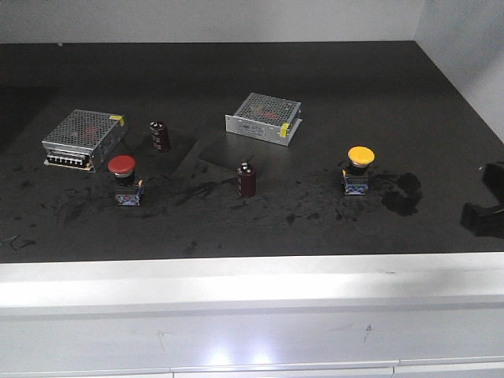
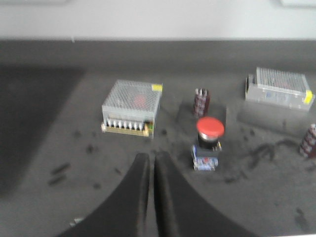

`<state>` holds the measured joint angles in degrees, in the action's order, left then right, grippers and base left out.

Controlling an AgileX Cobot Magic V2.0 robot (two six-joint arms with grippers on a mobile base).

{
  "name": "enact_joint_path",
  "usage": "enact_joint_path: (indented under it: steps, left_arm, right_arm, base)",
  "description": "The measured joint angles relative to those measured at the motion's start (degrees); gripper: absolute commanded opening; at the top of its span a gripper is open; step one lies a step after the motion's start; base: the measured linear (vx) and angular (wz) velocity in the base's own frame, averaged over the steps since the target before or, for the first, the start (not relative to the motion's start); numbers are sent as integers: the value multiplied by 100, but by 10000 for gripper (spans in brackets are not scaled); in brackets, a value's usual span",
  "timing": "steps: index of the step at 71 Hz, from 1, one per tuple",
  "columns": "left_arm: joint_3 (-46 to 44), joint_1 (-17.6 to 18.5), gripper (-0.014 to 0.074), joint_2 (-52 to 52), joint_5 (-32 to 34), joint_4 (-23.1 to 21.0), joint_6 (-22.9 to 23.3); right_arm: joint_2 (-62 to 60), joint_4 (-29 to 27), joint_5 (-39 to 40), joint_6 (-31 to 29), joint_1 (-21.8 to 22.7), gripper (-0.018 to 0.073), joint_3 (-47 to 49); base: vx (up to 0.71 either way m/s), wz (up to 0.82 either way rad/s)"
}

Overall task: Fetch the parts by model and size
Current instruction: 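Move the left gripper down over the red-capped push-button switch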

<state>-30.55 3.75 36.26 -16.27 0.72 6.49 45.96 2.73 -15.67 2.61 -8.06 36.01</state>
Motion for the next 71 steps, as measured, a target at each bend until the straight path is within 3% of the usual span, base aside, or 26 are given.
enact_joint_path:
  steps: [20, 28, 46, 71]
  left_arm:
    - [0, 29, 405, 151, -137, -109, 0]
    - [0, 106, 507, 151, -177, -119, 0]
    - [-685, 437, 537, 787, -762, -72, -195]
    - [-3854, 937, 537, 3592, -2922, -72, -308]
  right_arm:
    - [361, -18, -107, -5, -268, 412, 0]
    - [444, -18, -125, -5, -271, 502, 0]
    - [575, -18, -317, -6, -271, 518, 173]
    - [592, -19, -468, -6, -271, 518, 275]
  base:
    - [0, 0]
    - [0, 0]
    - [0, 0]
    - [0, 0]
